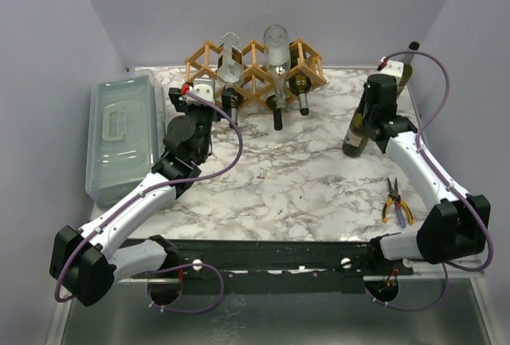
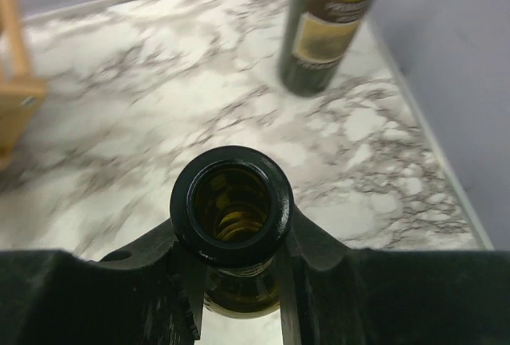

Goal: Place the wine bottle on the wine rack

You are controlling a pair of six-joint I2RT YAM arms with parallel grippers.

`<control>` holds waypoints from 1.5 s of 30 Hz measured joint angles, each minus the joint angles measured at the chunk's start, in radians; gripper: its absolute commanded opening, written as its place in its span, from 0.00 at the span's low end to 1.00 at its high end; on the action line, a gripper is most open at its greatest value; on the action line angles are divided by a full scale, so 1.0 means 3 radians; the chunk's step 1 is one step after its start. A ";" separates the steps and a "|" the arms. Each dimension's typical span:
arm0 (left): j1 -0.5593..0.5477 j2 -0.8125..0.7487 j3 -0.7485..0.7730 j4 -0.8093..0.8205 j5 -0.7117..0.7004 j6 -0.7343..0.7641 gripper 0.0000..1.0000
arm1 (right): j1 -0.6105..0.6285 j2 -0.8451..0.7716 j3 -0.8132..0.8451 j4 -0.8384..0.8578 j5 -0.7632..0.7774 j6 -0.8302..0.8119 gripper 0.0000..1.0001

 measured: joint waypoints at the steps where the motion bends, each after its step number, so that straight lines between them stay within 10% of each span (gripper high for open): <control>1: 0.0000 0.0001 0.0001 -0.0011 0.0011 -0.0004 0.91 | 0.0066 -0.0075 -0.0050 -0.0029 -0.0086 -0.0006 0.01; 23: 0.0000 0.0092 0.0001 -0.0051 0.0045 -0.0018 0.91 | 0.2196 -0.0252 -0.0254 0.0198 -0.0958 -0.0267 0.02; 45: 0.0000 0.0108 0.0001 -0.0052 0.0043 0.0029 0.91 | 0.2547 -0.0175 -0.0173 -0.0042 -0.0809 -0.0336 1.00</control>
